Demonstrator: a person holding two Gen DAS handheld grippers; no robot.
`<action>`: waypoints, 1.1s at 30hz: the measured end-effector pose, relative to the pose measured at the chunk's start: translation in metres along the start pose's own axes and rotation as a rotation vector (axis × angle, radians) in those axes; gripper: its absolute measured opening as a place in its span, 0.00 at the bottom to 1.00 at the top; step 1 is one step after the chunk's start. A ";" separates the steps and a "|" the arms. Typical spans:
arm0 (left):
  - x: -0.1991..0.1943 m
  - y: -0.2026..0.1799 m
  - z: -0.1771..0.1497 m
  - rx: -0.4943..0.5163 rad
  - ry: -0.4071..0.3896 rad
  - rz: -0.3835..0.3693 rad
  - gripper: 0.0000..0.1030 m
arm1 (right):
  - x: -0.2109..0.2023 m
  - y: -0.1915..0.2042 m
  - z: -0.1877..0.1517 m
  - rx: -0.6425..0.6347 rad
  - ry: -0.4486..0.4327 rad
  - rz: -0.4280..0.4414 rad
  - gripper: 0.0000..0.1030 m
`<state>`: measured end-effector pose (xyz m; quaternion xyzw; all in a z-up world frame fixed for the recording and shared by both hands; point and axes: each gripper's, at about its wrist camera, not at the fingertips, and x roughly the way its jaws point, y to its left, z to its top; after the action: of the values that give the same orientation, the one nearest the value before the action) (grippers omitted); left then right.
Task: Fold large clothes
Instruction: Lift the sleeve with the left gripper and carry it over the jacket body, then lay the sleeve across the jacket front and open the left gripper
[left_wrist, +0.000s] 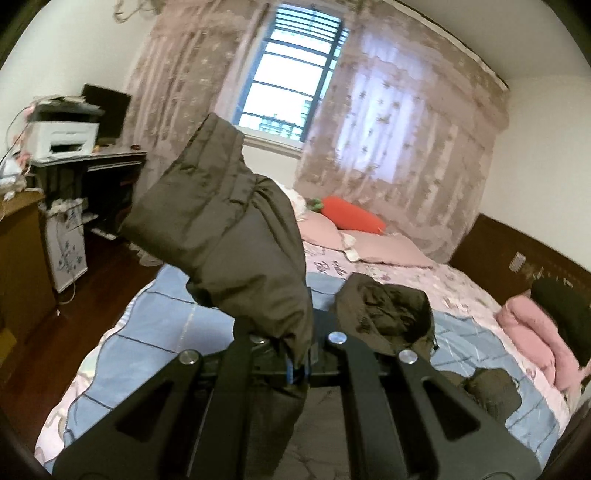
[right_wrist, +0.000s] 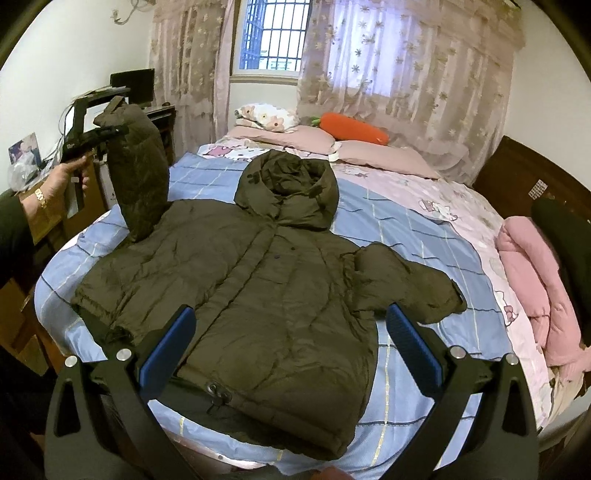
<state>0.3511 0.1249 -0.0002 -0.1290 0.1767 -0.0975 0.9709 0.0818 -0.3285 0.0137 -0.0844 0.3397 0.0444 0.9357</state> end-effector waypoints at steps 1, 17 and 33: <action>0.001 -0.005 0.000 0.008 0.003 -0.003 0.03 | -0.001 -0.002 -0.001 0.003 -0.001 -0.001 0.99; 0.048 -0.105 -0.045 0.157 0.123 -0.087 0.03 | -0.007 -0.025 -0.008 0.043 0.001 -0.015 0.99; 0.086 -0.170 -0.102 0.258 0.233 -0.079 0.04 | -0.009 -0.038 -0.012 0.066 0.006 -0.029 0.99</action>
<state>0.3679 -0.0782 -0.0713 0.0020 0.2688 -0.1720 0.9477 0.0732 -0.3682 0.0151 -0.0586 0.3426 0.0192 0.9375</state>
